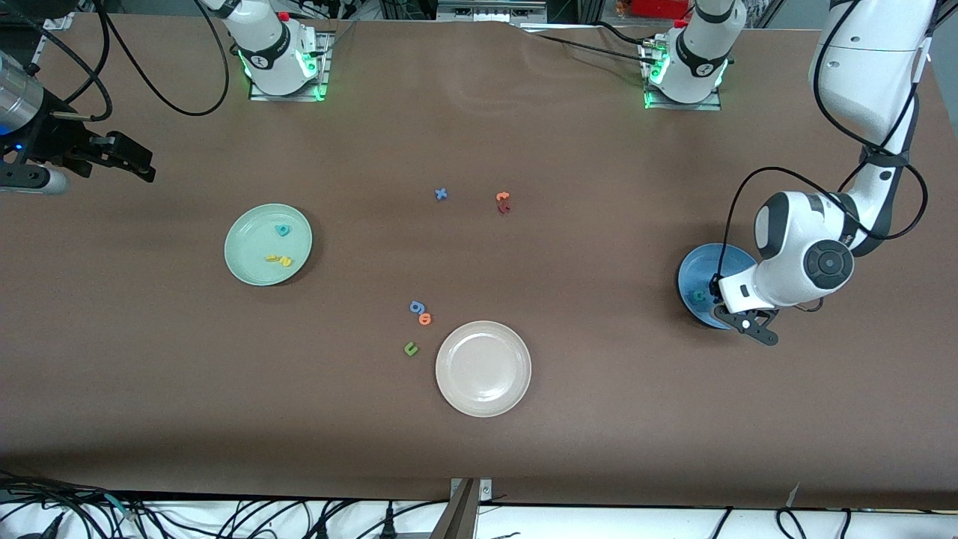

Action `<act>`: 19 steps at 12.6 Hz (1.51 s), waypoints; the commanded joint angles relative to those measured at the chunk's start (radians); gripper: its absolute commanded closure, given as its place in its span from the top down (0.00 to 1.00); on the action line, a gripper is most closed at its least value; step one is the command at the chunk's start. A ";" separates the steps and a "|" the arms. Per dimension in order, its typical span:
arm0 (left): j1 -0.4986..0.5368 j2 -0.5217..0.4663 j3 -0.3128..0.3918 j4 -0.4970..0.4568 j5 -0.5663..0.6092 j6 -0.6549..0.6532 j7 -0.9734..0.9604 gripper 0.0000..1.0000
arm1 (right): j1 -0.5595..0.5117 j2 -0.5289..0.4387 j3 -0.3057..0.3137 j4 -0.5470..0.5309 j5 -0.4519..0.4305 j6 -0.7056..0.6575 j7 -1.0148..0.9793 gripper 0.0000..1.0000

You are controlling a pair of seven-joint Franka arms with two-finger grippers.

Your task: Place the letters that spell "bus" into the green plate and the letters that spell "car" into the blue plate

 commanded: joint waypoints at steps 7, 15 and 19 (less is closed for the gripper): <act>-0.013 -0.178 -0.008 0.058 -0.103 -0.074 0.023 1.00 | -0.003 0.003 0.004 0.013 -0.013 -0.004 -0.003 1.00; -0.042 -0.347 -0.003 0.285 -0.107 -0.234 0.012 1.00 | -0.006 0.003 0.001 0.013 -0.010 -0.004 -0.008 1.00; -0.040 -0.350 0.000 0.345 -0.190 -0.235 -0.025 1.00 | -0.006 0.003 0.001 0.013 -0.008 -0.006 -0.008 1.00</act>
